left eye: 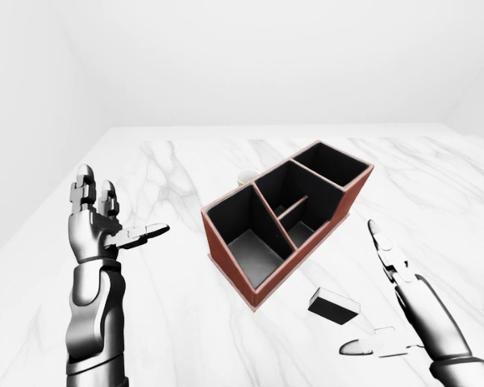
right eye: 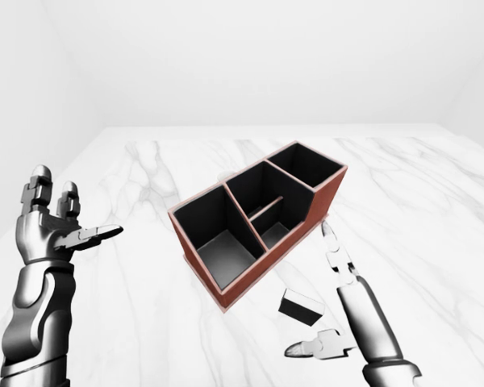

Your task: Pick up the book and place it in the left compartment of the caddy.

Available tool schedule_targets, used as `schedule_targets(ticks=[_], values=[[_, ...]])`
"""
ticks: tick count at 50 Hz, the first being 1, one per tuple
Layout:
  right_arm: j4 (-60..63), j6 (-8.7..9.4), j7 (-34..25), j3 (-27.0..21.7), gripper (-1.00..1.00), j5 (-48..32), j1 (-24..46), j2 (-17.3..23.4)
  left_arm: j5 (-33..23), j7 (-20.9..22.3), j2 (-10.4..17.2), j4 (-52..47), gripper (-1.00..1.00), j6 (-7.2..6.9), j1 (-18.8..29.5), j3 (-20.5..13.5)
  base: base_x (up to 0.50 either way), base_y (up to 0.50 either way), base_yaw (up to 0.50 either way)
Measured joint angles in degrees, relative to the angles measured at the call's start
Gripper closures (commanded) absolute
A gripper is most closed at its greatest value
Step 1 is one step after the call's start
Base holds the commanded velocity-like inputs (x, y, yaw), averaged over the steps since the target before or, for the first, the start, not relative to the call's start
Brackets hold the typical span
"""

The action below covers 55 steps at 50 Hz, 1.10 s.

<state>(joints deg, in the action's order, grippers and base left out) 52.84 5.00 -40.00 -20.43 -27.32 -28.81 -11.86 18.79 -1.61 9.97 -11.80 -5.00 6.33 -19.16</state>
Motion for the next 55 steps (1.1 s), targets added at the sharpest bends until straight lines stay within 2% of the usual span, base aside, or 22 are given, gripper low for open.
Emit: schedule_targets(ticks=[43,55], values=[[-14.53,0.0,0.0,-6.62,-1.0,-2.67,4.35,4.26,-0.41,-0.01,-0.09,0.37,-1.0,0.0,0.06,0.23,0.0,0.0,0.0],[-16.66,0.0,0.0,-6.99,-1.0,-5.19,7.5,7.75,-0.6,-0.01,-0.1,0.65,-1.0,0.0,0.08,0.3,0.0,0.0,0.0]])
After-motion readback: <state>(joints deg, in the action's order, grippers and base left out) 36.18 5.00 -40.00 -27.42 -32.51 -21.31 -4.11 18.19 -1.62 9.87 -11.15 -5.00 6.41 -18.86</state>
